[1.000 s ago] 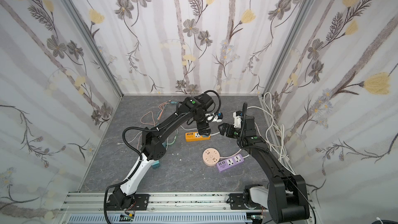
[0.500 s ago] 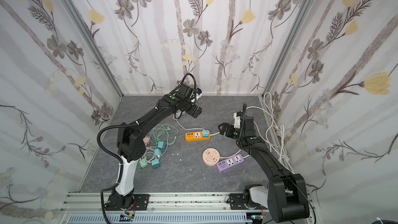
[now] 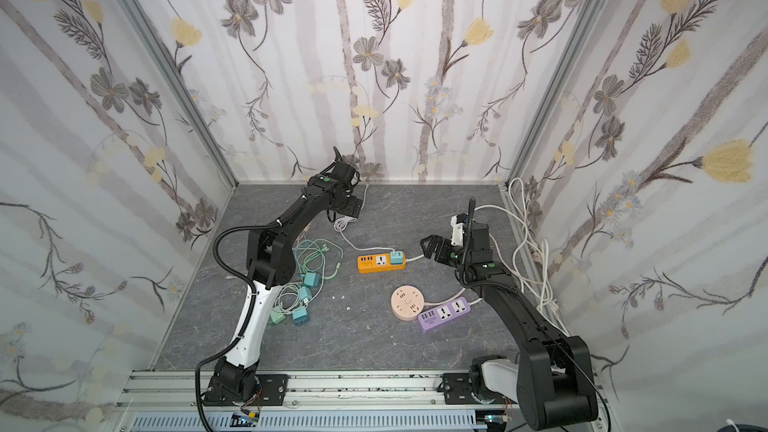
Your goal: Insert the plug
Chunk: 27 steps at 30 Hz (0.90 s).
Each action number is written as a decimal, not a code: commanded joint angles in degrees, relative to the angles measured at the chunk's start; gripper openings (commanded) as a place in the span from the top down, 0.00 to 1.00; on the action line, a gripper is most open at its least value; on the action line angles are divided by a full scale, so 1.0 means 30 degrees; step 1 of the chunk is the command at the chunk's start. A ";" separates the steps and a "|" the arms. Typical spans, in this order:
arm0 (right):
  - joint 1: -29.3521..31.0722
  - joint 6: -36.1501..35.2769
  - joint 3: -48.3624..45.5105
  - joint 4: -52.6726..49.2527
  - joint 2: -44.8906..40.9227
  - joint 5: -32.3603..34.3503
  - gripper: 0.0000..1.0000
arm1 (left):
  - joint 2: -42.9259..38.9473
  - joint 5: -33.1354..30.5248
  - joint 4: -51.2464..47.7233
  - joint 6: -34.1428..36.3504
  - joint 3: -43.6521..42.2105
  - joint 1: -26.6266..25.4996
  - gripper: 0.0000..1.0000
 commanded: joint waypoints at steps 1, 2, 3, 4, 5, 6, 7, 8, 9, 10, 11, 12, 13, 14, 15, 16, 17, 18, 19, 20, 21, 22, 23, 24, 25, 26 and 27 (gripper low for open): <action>0.0012 0.0092 0.0170 0.0371 -0.0147 0.0327 0.01 | 0.0875 0.0294 -0.0929 0.0136 0.0775 0.0240 0.10; 0.0012 0.0080 0.0172 0.0313 -0.0151 0.0338 0.01 | 0.1175 0.0477 -0.1133 0.0184 0.1096 0.0309 0.11; 0.0012 0.0038 0.0204 0.0235 -0.0165 0.0369 0.01 | 0.1504 0.0866 -0.1418 0.0253 0.1454 0.0416 0.12; 0.0012 0.0016 0.0252 0.0166 -0.0151 0.0372 0.01 | 0.1861 0.1358 -0.1827 0.0414 0.1807 0.0502 0.14; 0.0029 0.0009 0.0274 0.0107 -0.0151 0.0372 0.01 | 0.2108 0.1539 -0.2118 0.0480 0.2085 0.0577 0.18; 0.0040 0.0009 0.0301 0.0071 -0.0151 0.0393 0.01 | 0.2375 0.1579 -0.2405 0.0442 0.2298 0.0647 0.24; 0.0041 -0.0020 0.0301 0.0044 -0.0151 0.0419 0.01 | 0.2524 0.1612 -0.2567 0.0442 0.2354 0.0690 0.29; 0.0041 -0.0030 0.0280 0.0027 -0.0151 0.0436 0.01 | 0.2584 0.1640 -0.2663 0.0440 0.2329 0.0728 0.37; 0.0027 -0.0027 0.0288 0.0011 -0.0151 0.0485 0.01 | 0.2602 0.1685 -0.2756 0.0440 0.2256 0.0729 0.44; 0.0041 -0.0025 0.0291 0.0011 -0.0151 0.0516 0.01 | 0.2583 0.1803 -0.2811 0.0494 0.2173 0.0729 0.50; 0.0041 -0.0028 0.0280 0.0011 -0.0147 0.0514 0.01 | 0.2559 0.1950 -0.2819 0.0570 0.2072 0.0729 0.56; 0.0041 -0.0008 0.0320 -0.0016 -0.0122 0.0518 0.01 | 0.2487 0.2022 -0.2848 0.0641 0.1990 0.0729 0.63; 0.0041 0.0004 0.0347 -0.0046 -0.0121 0.0489 0.01 | 0.2412 0.2023 -0.2871 0.0648 0.1917 0.0729 0.70; 0.0041 0.0008 0.0357 -0.0048 -0.0121 0.0463 0.01 | 0.2333 0.2023 -0.2892 0.0692 0.1892 0.0728 0.76; 0.0041 -0.0042 0.0380 -0.0075 -0.0121 0.0458 0.01 | 0.2172 0.2023 -0.2907 0.0734 0.1864 0.0728 0.83; 0.0052 -0.0044 0.0376 -0.0099 -0.0147 0.0459 0.01 | 0.1995 0.2023 -0.2838 0.0763 0.1808 0.0701 0.91; 0.0066 -0.0037 0.0392 -0.0077 -0.0150 0.0488 0.01 | 0.1758 0.2023 -0.2746 0.0806 0.1691 0.0671 0.97; 0.0061 -0.0025 0.0391 -0.0105 -0.0179 0.0513 0.01 | 0.1408 0.1958 -0.2517 0.0864 0.1487 0.0572 1.00; 0.0070 -0.0036 0.0382 -0.0106 -0.0207 0.0543 0.01 | 0.0994 0.1864 -0.2178 0.0959 0.1124 0.0454 1.00; 0.0070 -0.0035 0.0389 -0.0106 -0.0209 0.0602 0.01 | 0.0560 0.1793 -0.1754 0.1091 0.0777 0.0260 1.00; 0.0071 -0.0026 0.0338 -0.0106 -0.0238 0.0674 0.01 | 0.0035 0.1677 -0.1198 0.1325 0.0265 0.0020 1.00; 0.0070 -0.0023 0.0329 -0.0084 -0.0290 0.0733 0.00 | -0.0498 0.1524 -0.0552 0.1565 -0.0269 -0.0299 1.00; 0.0069 -0.0029 0.0333 -0.0077 -0.0325 0.0819 0.01 | -0.0986 0.1344 0.0095 0.1829 -0.0719 -0.0652 1.00; 0.0071 -0.0020 0.0333 -0.0069 -0.0380 0.0868 0.01 | -0.1331 0.1123 0.0613 0.2083 -0.1087 -0.0957 1.00; 0.0071 0.0005 0.0300 -0.0048 -0.0439 0.0952 0.01 | -0.1616 0.0950 0.1109 0.2305 -0.1314 -0.1334 1.00; 0.0071 0.0031 0.0263 -0.0048 -0.0515 0.1045 0.01 | -0.1751 0.0960 0.1480 0.2504 -0.1322 -0.1674 1.00; 0.0056 0.0012 0.0241 -0.0019 -0.0581 0.1126 0.01 | -0.1744 0.1039 0.1663 0.2635 -0.1230 -0.1957 1.00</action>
